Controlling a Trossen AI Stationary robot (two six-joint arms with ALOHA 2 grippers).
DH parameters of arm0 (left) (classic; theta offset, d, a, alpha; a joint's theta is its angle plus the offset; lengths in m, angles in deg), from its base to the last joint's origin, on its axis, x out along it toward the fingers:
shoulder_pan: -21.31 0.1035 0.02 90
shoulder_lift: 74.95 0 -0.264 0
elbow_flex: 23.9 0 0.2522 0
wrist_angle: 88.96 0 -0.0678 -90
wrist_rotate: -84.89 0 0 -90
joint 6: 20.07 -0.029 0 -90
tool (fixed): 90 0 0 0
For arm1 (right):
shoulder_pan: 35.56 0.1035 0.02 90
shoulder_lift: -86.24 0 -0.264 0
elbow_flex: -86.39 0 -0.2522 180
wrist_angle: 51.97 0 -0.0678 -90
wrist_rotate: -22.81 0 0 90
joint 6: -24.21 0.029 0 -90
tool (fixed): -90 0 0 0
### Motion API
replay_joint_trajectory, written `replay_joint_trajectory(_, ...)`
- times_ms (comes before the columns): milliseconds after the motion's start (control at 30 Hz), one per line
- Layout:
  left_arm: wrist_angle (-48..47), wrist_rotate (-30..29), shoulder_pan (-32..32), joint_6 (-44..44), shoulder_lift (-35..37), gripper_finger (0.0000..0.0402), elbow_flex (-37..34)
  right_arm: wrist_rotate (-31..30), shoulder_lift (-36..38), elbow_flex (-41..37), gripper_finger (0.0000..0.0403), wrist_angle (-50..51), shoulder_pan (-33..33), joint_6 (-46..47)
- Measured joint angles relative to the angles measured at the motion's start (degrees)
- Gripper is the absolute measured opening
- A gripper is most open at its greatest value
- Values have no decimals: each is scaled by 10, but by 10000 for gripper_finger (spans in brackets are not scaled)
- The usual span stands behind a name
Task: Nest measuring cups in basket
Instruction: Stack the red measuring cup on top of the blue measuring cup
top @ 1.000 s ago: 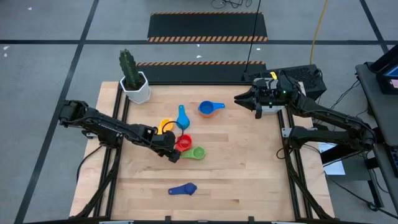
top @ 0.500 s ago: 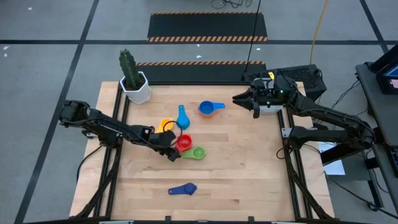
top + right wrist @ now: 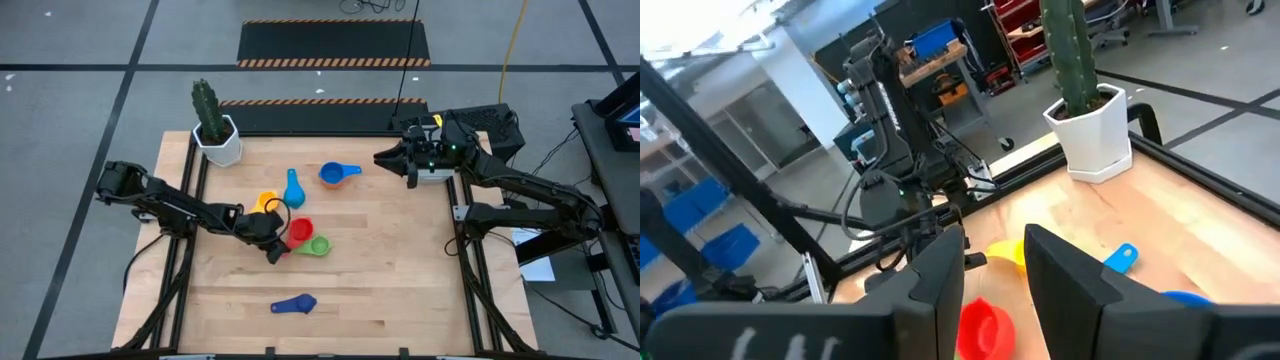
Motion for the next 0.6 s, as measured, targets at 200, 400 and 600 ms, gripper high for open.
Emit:
replay_joint_trajectory(200, 13, -1, 12, 32, 9, 13, 0, -13, 0, 0, 91, -57, 0, 82)
replay_joint_trajectory(400, 42, -2, 27, 33, 37, 7, 13, -27, 0, 0, 58, -96, 0, 151)
replay_joint_trajectory(600, 53, -36, 48, -1, 91, 7, 41, -82, 0, 0, 27, -105, 9, 214)
